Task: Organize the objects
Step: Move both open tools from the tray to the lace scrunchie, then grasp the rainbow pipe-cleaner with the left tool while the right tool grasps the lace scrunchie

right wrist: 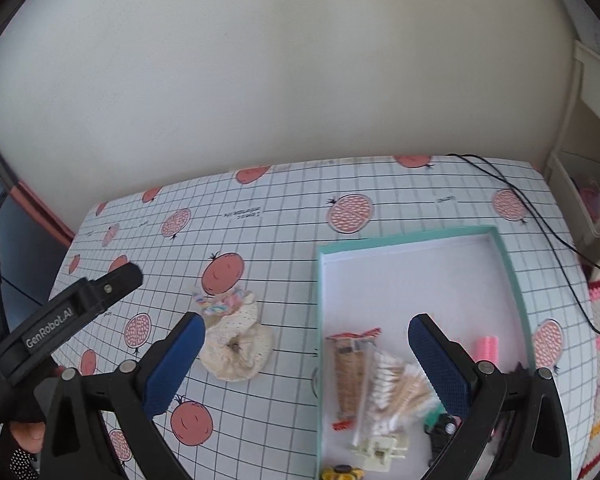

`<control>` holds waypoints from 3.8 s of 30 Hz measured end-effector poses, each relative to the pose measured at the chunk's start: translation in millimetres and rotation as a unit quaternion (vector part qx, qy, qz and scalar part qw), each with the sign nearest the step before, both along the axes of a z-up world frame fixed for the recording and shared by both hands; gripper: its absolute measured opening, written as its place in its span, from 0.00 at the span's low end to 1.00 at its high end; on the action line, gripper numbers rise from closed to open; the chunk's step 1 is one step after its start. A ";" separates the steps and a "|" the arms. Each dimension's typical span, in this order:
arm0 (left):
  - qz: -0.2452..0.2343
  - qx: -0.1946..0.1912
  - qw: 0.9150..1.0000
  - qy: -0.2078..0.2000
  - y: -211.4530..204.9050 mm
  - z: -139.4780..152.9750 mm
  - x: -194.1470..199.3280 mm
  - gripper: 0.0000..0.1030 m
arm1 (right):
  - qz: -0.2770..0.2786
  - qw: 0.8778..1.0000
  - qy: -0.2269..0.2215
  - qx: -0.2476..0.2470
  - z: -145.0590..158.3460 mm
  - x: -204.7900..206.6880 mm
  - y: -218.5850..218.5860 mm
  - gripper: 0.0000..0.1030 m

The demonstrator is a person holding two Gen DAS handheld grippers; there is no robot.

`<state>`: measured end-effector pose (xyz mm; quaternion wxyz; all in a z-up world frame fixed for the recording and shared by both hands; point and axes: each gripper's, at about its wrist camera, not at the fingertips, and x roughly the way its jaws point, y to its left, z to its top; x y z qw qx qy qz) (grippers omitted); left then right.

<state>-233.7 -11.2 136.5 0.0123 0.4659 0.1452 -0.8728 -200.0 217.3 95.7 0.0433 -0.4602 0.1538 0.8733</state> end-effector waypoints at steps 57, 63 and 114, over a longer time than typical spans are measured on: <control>-0.077 -0.018 0.990 -0.117 0.8 -95.6 -52.7 0.41 | 0.128 0.987 -0.099 -0.016 -130.7 -44.5 -79.2 0.83; -0.078 -0.023 0.990 -0.118 1.3 -97.3 -51.8 0.29 | 0.128 0.987 -0.099 -0.004 -132.5 -43.9 -81.6 0.73; -0.080 0.023 0.994 -0.071 1.8 -58.4 -45.5 0.21 | 0.101 0.991 -0.093 -0.005 -129.9 -42.4 -56.2 0.16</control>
